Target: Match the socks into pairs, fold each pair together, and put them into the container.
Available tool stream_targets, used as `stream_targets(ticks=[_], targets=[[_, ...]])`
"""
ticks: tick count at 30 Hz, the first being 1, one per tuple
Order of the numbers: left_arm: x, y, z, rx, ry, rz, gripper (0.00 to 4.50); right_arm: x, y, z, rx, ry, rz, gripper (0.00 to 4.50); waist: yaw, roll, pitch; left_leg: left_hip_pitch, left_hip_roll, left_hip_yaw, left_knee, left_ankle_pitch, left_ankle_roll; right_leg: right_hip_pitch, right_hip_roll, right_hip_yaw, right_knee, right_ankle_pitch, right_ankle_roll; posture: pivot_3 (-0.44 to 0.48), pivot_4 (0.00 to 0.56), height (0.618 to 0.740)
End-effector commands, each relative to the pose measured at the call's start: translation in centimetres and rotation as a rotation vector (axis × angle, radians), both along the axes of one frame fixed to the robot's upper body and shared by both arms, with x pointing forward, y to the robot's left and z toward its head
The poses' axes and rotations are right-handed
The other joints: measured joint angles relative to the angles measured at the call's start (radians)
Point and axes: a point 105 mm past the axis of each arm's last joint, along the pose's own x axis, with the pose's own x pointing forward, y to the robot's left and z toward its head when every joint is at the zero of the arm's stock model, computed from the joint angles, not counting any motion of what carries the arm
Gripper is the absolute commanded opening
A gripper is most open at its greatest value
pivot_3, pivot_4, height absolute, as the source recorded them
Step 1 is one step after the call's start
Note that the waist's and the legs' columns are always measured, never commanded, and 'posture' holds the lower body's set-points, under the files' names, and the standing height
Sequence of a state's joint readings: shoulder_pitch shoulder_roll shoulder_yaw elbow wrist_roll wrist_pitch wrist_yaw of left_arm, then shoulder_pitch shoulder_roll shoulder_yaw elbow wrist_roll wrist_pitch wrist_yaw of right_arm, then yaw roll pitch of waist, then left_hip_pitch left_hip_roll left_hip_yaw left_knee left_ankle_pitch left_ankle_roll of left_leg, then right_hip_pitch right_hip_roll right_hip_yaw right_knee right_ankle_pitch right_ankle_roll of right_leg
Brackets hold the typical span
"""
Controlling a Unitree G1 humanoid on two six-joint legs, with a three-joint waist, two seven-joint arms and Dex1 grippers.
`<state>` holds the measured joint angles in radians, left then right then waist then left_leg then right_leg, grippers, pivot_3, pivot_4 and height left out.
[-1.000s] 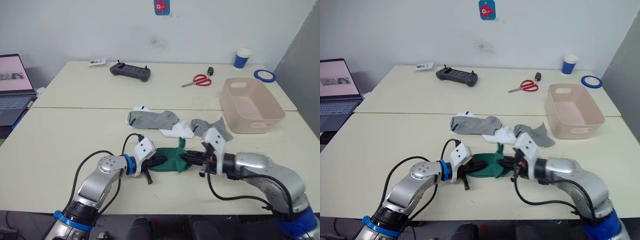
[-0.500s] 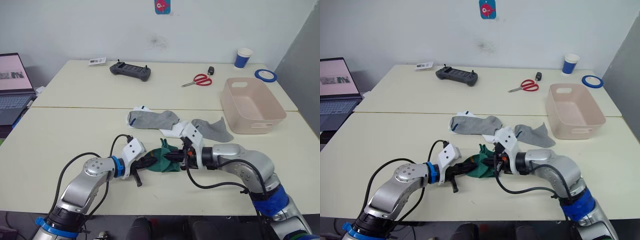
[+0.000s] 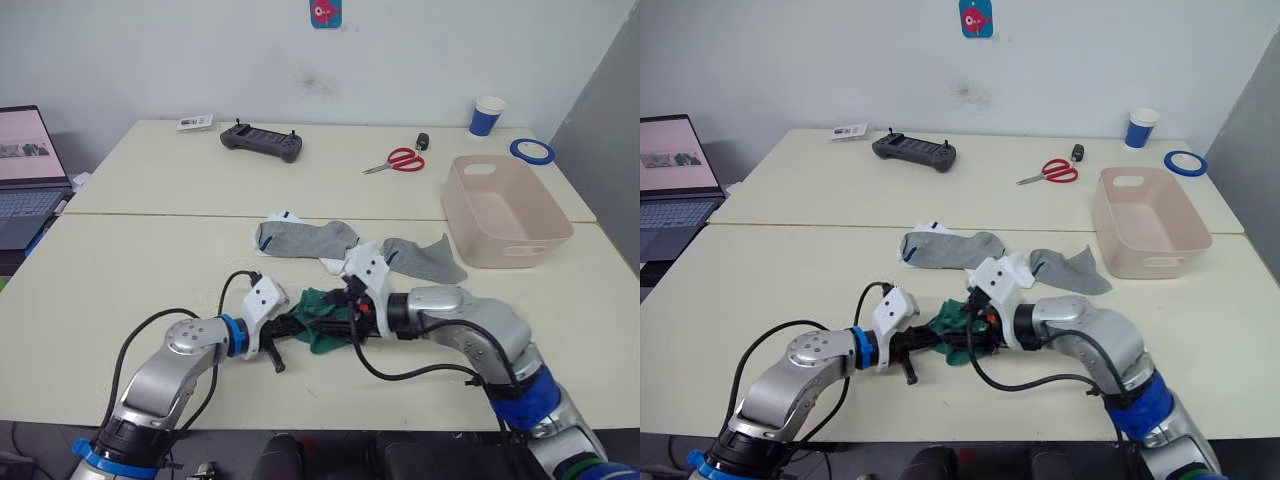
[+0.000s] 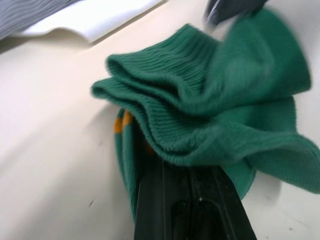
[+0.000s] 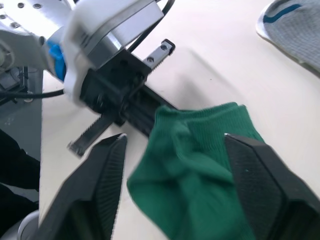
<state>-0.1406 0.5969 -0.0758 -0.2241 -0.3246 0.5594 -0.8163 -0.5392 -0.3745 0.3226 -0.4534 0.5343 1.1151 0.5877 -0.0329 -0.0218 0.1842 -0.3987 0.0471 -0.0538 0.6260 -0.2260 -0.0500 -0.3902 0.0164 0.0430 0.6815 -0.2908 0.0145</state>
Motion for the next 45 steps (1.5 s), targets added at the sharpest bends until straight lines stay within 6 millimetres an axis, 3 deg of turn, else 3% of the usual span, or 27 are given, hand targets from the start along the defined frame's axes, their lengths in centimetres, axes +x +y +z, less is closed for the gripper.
stream_targets(ticks=[1,4,8,13,16,20,26,30,33,36,39,43,45], targets=[[-0.2,1.8,2.4,-0.080,-0.022,0.066,0.00,-0.7,-0.7,2.7,0.046,-0.074,0.045,3.16,-0.002,0.000,0.000,0.000,0.000,0.000,0.000,0.000,0.000,0.000,0.000,0.000,0.000,0.000,0.000,0.000,0.150,0.740],[-0.2,3.5,3.6,-0.102,-0.036,0.119,0.00,0.1,-1.7,2.3,0.032,-0.109,0.002,3.16,-0.001,0.000,0.000,0.000,0.000,0.000,0.000,0.000,0.000,0.000,0.000,0.000,0.000,0.000,0.000,0.000,0.150,0.740],[0.3,4.7,5.6,-0.114,-0.093,0.139,0.00,1.2,-1.8,1.3,0.009,-0.169,-0.045,1.86,-0.001,0.000,0.000,0.000,0.000,0.000,0.000,0.000,0.000,0.000,0.000,0.000,0.000,0.000,0.000,0.000,0.150,0.740],[-0.3,1.0,8.3,-0.122,-0.142,-0.075,0.00,1.7,-1.0,-1.2,-0.061,-0.216,-0.024,0.04,0.003,0.000,0.000,-0.001,0.000,0.001,0.000,0.000,0.000,-0.001,0.000,0.000,-0.001,0.000,0.000,0.000,0.150,0.740],[-0.2,-1.6,7.6,-0.083,-0.144,-0.169,0.00,2.4,-0.7,-2.4,-0.111,-0.256,-0.024,0.04,0.002,0.000,0.000,-0.001,-0.001,0.001,0.000,0.000,0.000,0.000,-0.001,0.001,-0.002,0.000,0.000,0.000,0.150,0.740],[1.3,-2.9,5.5,-0.009,-0.153,-0.176,0.00,2.8,-0.3,-2.6,-0.128,-0.290,-0.013,0.04,0.000,0.000,0.000,-0.001,-0.001,0.001,0.000,0.000,0.000,-0.001,0.000,0.001,-0.001,0.000,0.000,0.000,0.150,0.740],[3.5,-2.6,2.3,0.065,-0.115,-0.112,0.00,2.0,0.0,-3.2,-0.149,-0.309,0.027,0.04,-0.001,0.000,0.000,-0.001,0.000,0.000,0.000,0.000,0.000,-0.001,0.002,0.000,0.000,0.000,0.000,0.000,0.150,0.740],[3.6,-1.8,1.4,0.105,-0.107,-0.099,0.00,0.9,0.2,-3.2,-0.150,-0.324,0.075,0.04,0.000,0.000,0.000,-0.002,0.000,0.000,0.000,0.000,0.000,-0.002,0.001,0.000,-0.001,0.000,0.000,0.000,0.150,0.740],[3.5,-1.3,1.1,0.111,-0.106,-0.093,0.00,0.3,-0.3,-4.3,-0.189,-0.298,0.101,0.04,0.001,0.000,0.000,-0.001,0.000,0.000,0.000,0.000,0.000,-0.001,0.001,0.000,-0.001,0.000,0.000,0.000,0.150,0.740],[3.5,-1.1,1.7,0.100,-0.138,-0.095,0.00,0.0,-1.0,-5.1,-0.230,-0.297,0.118,0.04,0.000,0.000,0.000,-0.001,0.000,0.000,0.000,0.000,0.000,-0.001,0.000,0.000,-0.001,0.000,0.000,0.000,0.150,0.740],[2.8,-1.7,3.9,0.021,-0.188,-0.153,0.00,0.0,-1.0,-4.3,-0.203,-0.332,0.120,0.04,-0.001,0.000,0.000,-0.001,0.000,0.000,0.000,0.000,0.000,-0.001,0.000,0.000,0.000,0.000,0.000,0.000,0.150,0.740],[0.2,-3.1,6.8,-0.038,-0.192,-0.313,0.00,-0.3,-0.6,-2.0,-0.110,-0.336,0.130,0.04,0.000,-0.001,0.001,-0.002,0.000,0.000,0.000,0.000,0.000,-0.001,0.000,0.000,0.000,0.000,0.000,0.000,0.150,0.740],[-1.0,-3.6,6.9,-0.012,-0.168,-0.391,0.00,-0.5,-0.5,-2.2,-0.108,-0.319,0.137,0.04,0.000,-0.001,0.001,-0.001,0.000,0.000,0.000,0.000,0.000,-0.001,0.000,0.000,-0.001,0.000,0.000,0.000,0.150,0.740]])
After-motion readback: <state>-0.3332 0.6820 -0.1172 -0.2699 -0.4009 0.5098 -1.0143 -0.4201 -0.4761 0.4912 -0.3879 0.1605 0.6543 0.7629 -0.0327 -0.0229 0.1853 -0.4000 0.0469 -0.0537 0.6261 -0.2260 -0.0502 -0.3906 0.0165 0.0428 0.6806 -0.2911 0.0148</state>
